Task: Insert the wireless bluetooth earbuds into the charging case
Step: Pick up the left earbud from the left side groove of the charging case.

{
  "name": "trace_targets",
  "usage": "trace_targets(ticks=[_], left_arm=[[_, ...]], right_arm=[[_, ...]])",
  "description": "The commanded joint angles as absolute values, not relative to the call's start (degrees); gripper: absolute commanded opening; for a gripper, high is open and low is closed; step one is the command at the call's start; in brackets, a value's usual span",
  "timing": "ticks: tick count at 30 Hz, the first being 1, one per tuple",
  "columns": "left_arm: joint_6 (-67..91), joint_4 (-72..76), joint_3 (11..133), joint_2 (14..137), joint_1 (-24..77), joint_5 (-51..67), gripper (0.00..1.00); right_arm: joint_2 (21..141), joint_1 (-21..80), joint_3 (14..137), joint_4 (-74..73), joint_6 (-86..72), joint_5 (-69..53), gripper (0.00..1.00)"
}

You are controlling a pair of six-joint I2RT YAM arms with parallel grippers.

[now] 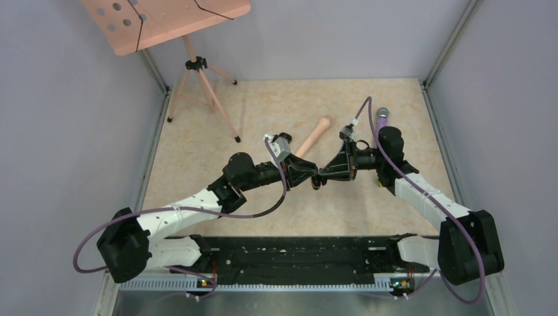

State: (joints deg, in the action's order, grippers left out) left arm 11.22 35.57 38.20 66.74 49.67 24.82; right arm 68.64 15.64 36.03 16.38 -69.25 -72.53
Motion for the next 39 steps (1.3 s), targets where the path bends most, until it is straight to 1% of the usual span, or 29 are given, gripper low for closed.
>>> trace_targets(ticks=[1,27,39], left_arm=[[10.28,38.58,38.43,67.32,50.05,26.14,0.08],[9.95,38.61,37.8,68.47,50.27,26.44,0.06],[9.84,38.56,37.16,67.9,50.45,27.12,0.05]], right_arm=[[66.74,16.34,36.74,19.23,-70.07,-73.21,0.0],[66.43,16.48,36.61,19.44,-70.41,-73.2,0.0],[66.62,16.45,35.97,25.81,-75.82,-73.36,0.0]])
